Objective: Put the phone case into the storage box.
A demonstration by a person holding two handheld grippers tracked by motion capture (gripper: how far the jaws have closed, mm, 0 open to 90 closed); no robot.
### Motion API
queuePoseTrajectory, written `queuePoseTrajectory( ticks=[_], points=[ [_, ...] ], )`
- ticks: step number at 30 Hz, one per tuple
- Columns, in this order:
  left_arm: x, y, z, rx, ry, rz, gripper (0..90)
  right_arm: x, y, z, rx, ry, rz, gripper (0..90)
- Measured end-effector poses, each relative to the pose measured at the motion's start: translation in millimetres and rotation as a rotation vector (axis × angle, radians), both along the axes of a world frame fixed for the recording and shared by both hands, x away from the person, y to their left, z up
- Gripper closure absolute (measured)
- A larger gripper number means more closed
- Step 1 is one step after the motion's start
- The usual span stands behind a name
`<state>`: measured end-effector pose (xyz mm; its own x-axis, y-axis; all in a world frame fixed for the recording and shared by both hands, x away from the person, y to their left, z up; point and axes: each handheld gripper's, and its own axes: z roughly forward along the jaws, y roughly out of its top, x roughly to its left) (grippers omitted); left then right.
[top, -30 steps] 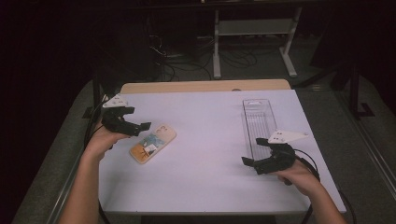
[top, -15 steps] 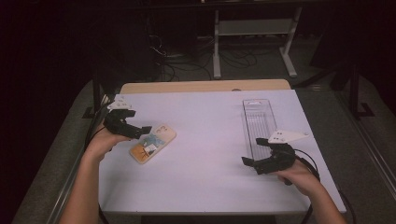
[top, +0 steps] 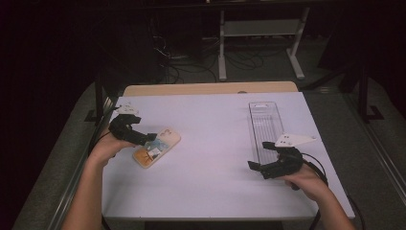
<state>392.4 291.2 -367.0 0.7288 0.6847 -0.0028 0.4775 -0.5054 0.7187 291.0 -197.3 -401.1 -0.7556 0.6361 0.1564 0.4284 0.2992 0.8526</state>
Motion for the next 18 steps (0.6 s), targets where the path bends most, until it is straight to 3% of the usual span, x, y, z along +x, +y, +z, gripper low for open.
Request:
queuePoseTrajectory(
  ticks=[8,12,18],
  points=[
    [-1.3,-3.7,-7.2,0.003,0.032,0.006,0.0,0.2,-0.2,0.0,0.000,0.000,0.001,6.2],
    [-0.8,-3.7,-7.8,0.016,0.021,-0.007,0.0,0.1,-0.2,0.0,-0.001,0.001,0.001,6.2],
    [-3.7,-4.4,-11.2,0.019,0.037,-0.002,0.0,-0.1,-0.2,0.1,-0.001,0.000,0.001,6.2]
  ],
)
